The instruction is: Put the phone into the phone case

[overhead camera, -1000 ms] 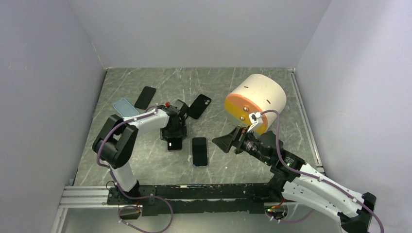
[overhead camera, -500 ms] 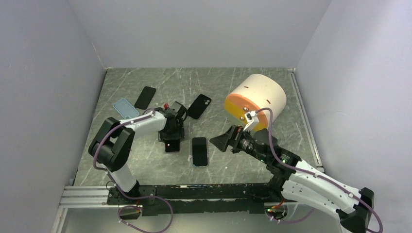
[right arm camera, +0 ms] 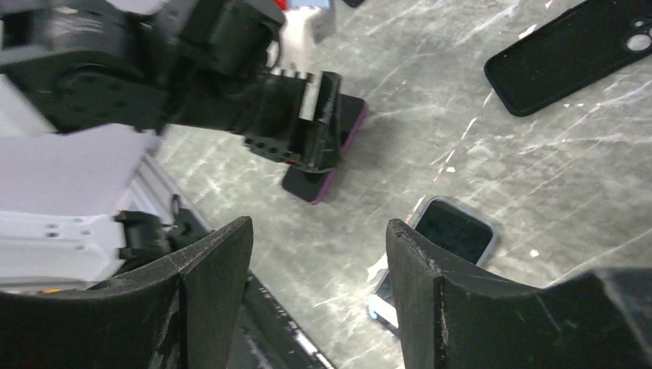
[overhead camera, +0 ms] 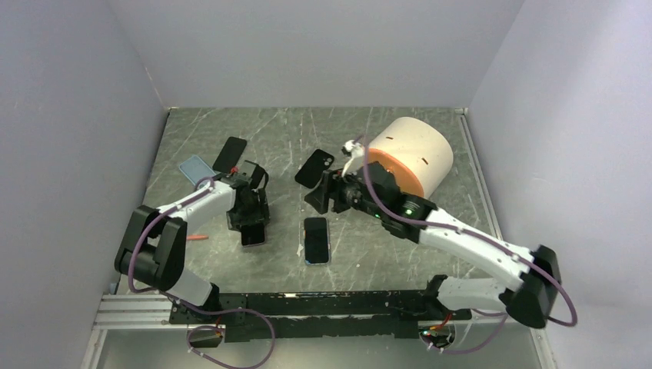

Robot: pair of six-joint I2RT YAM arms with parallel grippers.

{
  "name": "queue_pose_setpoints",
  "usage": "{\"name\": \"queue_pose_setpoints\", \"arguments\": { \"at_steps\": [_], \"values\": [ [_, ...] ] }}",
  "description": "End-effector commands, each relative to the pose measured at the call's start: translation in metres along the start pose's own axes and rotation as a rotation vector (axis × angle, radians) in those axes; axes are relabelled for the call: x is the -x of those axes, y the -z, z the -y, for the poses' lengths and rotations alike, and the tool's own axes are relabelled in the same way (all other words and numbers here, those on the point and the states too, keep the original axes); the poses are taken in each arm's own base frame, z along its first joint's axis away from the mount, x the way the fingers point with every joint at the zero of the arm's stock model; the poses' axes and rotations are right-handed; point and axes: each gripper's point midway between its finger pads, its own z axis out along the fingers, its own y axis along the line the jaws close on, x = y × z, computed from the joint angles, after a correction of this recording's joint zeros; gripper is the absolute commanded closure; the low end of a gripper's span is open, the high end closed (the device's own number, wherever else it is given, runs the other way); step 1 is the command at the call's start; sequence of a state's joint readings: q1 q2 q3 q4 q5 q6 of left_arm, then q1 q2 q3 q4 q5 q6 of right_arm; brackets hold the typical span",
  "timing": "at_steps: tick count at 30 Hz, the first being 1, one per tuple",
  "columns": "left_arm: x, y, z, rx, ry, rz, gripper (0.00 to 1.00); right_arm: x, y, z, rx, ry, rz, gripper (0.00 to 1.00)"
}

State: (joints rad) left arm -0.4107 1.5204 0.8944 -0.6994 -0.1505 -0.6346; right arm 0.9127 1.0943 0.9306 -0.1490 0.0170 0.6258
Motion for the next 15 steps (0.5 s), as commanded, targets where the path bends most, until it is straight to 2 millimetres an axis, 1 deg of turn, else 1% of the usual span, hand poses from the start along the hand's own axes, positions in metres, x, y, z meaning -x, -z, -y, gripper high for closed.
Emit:
{"name": "queue_pose_setpoints", "arguments": {
  "at_steps": [1,3,7,10,13,15],
  "values": [
    [0.006,0.01,-0.006,-0.063,0.033,0.016,0.58,-0.009,-0.039,0.015,-0.056,0.187,-0.084,0.39],
    [0.008,0.012,-0.008,-0.081,0.055,0.022,0.58,-0.015,-0.061,0.025,-0.093,0.236,-0.127,0.47],
    [0.007,0.014,-0.013,-0.128,0.113,0.011,0.58,-0.028,-0.105,0.047,-0.175,0.326,-0.223,0.56],
    [0.007,0.015,-0.016,-0.139,0.136,0.014,0.58,-0.033,-0.133,0.064,-0.205,0.367,-0.276,0.58],
    [0.008,0.018,-0.018,-0.148,0.146,0.018,0.58,-0.036,-0.155,0.087,-0.255,0.369,-0.306,0.6],
    [0.009,0.021,-0.018,-0.155,0.148,0.025,0.58,-0.035,-0.168,0.098,-0.277,0.377,-0.313,0.62]
  ]
}}
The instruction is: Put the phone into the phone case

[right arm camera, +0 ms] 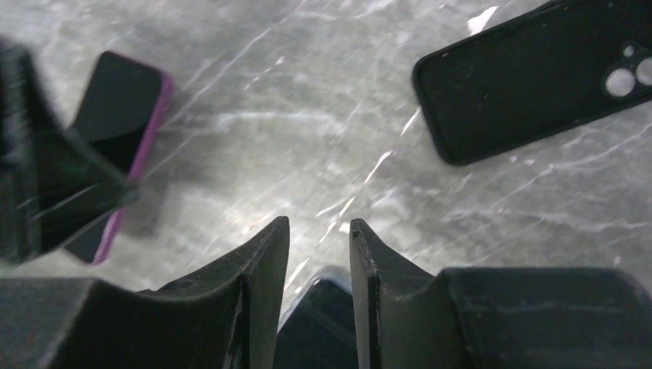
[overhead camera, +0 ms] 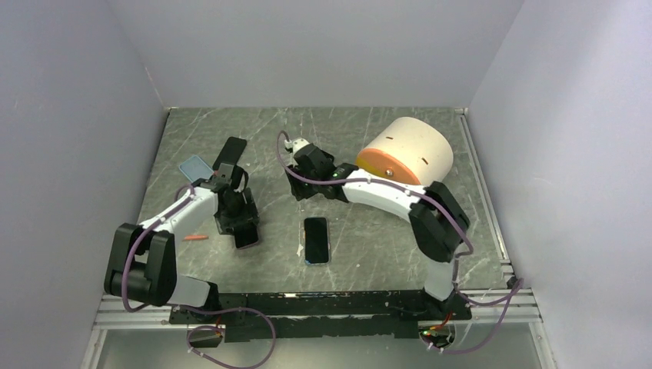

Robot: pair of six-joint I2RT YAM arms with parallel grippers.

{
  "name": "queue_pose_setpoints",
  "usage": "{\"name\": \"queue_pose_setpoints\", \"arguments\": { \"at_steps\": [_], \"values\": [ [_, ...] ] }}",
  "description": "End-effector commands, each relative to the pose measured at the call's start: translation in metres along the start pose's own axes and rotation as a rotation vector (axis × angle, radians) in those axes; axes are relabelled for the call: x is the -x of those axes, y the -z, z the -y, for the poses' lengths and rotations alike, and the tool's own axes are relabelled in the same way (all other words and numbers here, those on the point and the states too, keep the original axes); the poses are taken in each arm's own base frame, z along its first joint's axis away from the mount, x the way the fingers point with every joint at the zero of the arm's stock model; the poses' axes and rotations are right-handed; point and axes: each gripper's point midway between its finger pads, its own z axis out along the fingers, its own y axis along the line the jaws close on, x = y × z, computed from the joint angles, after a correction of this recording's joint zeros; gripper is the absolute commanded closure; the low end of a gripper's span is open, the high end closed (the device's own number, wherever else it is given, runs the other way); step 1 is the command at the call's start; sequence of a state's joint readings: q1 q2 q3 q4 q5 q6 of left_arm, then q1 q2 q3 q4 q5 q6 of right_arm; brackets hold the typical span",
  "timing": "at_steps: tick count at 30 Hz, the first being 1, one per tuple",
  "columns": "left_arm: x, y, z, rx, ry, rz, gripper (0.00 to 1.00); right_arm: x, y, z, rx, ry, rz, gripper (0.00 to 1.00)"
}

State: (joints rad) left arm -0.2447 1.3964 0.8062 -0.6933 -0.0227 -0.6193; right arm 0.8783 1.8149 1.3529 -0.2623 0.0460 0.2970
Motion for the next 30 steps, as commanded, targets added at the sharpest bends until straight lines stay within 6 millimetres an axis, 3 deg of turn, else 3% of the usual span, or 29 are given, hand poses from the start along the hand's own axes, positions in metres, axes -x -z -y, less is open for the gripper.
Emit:
{"name": "queue_pose_setpoints", "arguments": {
  "at_steps": [1,7,12,20,30],
  "values": [
    [0.01,0.013,0.012,-0.076,-0.001,0.047,0.58,0.027,-0.02,0.025,-0.069,0.038,0.025,0.63],
    [0.016,0.019,0.011,-0.08,0.004,0.071,0.58,0.03,-0.054,0.049,-0.157,-0.062,0.029,0.69],
    [0.02,0.021,0.011,-0.085,0.008,0.072,0.59,0.028,-0.08,0.052,-0.154,-0.074,-0.001,0.63],
    [0.028,0.028,0.005,-0.071,0.011,0.089,0.59,0.015,-0.097,0.06,-0.122,-0.028,-0.018,0.62],
    [0.051,0.048,-0.012,-0.1,0.067,0.128,0.59,-0.004,-0.109,0.056,-0.066,0.068,-0.031,0.7]
  ]
}}
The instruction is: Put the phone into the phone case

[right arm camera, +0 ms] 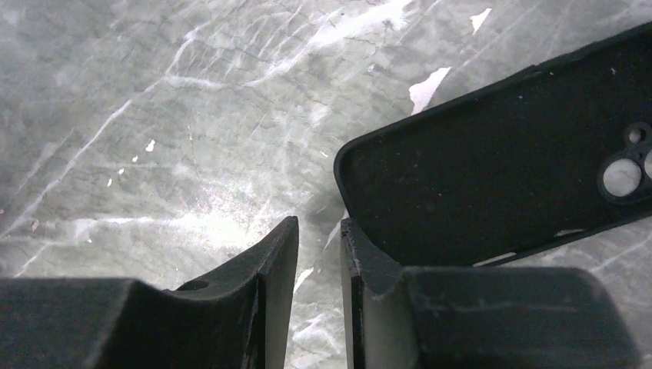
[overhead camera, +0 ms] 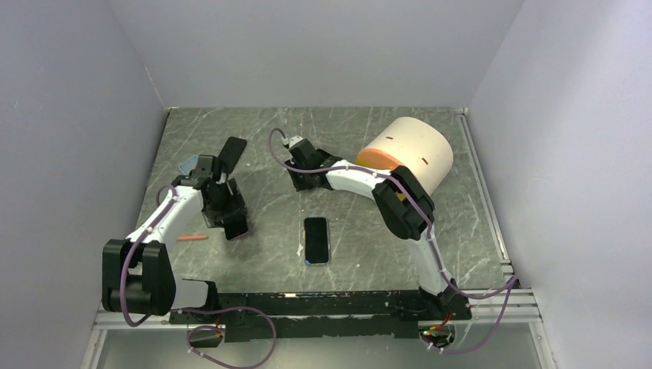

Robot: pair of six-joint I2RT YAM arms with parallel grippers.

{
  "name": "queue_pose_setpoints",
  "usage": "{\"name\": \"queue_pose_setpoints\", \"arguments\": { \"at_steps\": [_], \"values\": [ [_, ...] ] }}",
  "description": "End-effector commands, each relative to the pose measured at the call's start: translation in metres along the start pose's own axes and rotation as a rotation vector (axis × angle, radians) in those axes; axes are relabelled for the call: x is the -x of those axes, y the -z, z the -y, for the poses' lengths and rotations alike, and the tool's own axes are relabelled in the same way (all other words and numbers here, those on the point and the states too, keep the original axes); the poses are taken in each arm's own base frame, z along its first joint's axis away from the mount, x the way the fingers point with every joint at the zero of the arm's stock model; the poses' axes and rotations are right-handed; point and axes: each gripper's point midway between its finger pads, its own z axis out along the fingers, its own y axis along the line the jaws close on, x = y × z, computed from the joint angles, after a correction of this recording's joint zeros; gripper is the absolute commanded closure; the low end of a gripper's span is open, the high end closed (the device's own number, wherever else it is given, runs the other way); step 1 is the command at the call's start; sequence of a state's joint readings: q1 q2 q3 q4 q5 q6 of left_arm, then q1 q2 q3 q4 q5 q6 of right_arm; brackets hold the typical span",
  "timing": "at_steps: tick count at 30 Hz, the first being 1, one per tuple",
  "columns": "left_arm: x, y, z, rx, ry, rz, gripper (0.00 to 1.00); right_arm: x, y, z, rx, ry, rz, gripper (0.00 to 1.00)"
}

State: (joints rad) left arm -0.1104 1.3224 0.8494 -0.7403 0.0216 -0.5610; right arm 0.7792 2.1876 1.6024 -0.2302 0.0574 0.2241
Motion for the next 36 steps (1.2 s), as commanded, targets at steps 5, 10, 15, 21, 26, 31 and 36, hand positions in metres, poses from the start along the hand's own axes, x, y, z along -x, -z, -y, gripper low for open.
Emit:
{"name": "queue_pose_setpoints", "arguments": {
  "at_steps": [5,10,15,21,26,31,36],
  "values": [
    [0.032,0.029,0.001,-0.072,0.008,0.081,0.59,0.02,0.004,-0.001,0.018,0.075,0.084,0.7],
    [0.033,0.031,-0.001,-0.088,0.004,0.085,0.59,0.051,0.025,-0.003,0.013,0.085,0.145,0.7],
    [0.032,0.029,0.0,-0.092,0.004,0.078,0.59,0.06,0.026,0.004,-0.007,0.1,0.155,0.66],
    [0.036,0.03,-0.006,-0.085,0.024,0.089,0.59,0.048,0.014,0.014,-0.036,0.114,0.125,0.64],
    [0.039,0.029,-0.01,-0.081,0.032,0.076,0.59,0.042,0.004,0.019,-0.025,0.101,0.112,0.64],
    [0.042,0.031,-0.013,-0.085,0.045,0.091,0.59,0.033,-0.003,0.011,0.028,0.109,0.092,0.64],
    [0.044,0.031,-0.016,-0.088,0.058,0.086,0.59,0.027,-0.007,0.001,0.064,0.134,0.089,0.64]
  ]
}}
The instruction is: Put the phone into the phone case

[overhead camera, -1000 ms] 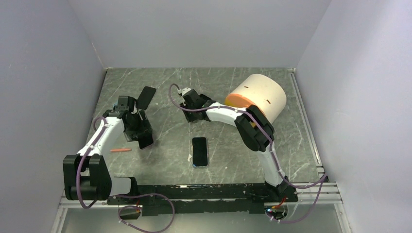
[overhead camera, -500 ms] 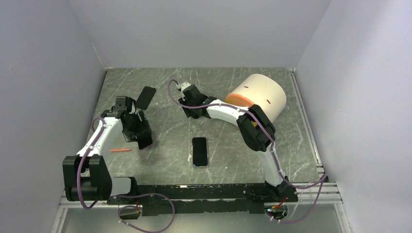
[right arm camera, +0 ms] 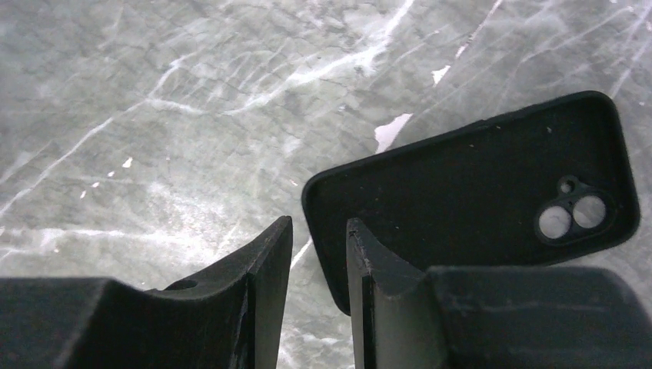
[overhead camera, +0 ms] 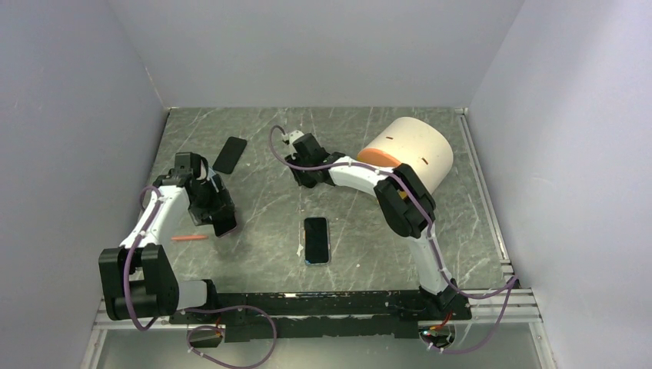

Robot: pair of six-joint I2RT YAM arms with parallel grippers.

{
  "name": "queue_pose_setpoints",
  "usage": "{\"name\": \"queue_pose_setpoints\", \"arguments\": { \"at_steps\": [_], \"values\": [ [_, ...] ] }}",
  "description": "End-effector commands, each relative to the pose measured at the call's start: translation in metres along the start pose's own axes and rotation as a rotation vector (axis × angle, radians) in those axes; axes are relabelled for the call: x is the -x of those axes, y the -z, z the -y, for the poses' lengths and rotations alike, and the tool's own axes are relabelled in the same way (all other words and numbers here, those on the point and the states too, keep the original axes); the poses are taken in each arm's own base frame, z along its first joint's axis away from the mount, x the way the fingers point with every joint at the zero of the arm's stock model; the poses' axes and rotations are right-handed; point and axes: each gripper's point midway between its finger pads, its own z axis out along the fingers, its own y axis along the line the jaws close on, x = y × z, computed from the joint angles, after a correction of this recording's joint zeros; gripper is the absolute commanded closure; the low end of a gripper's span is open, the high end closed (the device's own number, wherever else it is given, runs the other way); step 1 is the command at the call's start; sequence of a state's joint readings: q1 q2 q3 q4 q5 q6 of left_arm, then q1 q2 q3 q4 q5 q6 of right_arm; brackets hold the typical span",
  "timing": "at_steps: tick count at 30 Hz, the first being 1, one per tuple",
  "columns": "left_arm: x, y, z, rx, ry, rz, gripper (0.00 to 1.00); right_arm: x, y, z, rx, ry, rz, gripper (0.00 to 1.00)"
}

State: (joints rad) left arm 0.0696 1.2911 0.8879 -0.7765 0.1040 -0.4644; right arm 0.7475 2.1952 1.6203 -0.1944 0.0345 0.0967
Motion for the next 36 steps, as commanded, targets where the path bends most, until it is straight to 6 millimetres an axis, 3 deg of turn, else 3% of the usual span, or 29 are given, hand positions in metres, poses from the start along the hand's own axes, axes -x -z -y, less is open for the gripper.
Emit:
{"name": "queue_pose_setpoints", "arguments": {
  "at_steps": [1,10,14,18,22,27,31,36],
  "values": [
    [0.019,0.013,0.01,-0.055,-0.01,0.053,0.59,0.008,-0.007,-0.016,0.072,0.03,0.037,0.64],
    [0.02,0.015,0.007,-0.065,-0.003,0.056,0.59,-0.005,-0.015,-0.02,0.073,0.049,0.009,0.68],
    [0.021,0.015,0.007,-0.063,-0.003,0.053,0.59,0.0,-0.009,-0.03,0.087,0.088,0.04,0.85],
    [0.022,0.015,0.006,-0.063,0.001,0.059,0.59,0.01,0.012,-0.069,0.185,0.19,0.121,1.0],
    [0.023,0.015,0.005,-0.065,0.007,0.056,0.59,0.008,0.035,-0.11,0.258,0.296,0.184,1.0],
    [0.025,0.014,0.003,-0.073,0.021,0.058,0.59,0.0,0.058,-0.147,0.327,0.314,0.229,1.0],
    [0.026,0.014,0.004,-0.087,0.028,0.057,0.59,-0.009,0.081,-0.175,0.384,0.306,0.273,1.0],
    [0.026,0.011,0.011,-0.128,0.022,0.047,0.61,-0.05,0.093,-0.203,0.462,0.367,0.228,1.0]
  ]
}}
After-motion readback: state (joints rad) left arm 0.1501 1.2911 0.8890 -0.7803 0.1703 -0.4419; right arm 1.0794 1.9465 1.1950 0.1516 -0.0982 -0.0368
